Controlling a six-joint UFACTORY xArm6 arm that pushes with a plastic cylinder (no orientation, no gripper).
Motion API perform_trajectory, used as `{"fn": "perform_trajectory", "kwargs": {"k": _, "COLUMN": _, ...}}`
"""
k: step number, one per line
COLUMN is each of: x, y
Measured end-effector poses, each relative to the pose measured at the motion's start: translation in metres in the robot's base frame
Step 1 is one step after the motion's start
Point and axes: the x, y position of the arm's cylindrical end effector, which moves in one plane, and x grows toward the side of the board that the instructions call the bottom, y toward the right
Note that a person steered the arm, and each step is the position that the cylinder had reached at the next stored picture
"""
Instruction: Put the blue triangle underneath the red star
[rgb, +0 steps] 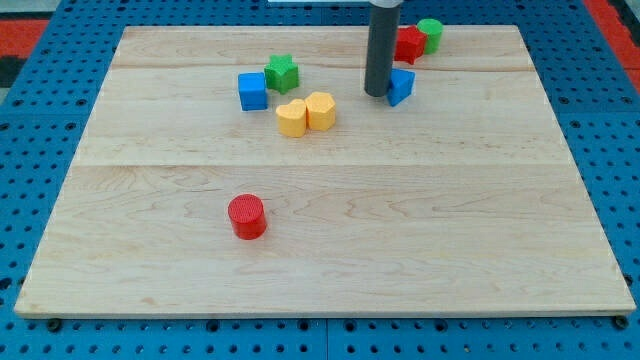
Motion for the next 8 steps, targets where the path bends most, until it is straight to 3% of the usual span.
{"fn": "perform_trajectory", "kwargs": {"k": 2, "x": 0.029, "y": 0.060}}
{"fn": "perform_trajectory", "kwargs": {"k": 6, "x": -0.032, "y": 0.063}}
{"fn": "perform_trajectory", "kwargs": {"k": 8, "x": 0.033, "y": 0.024}}
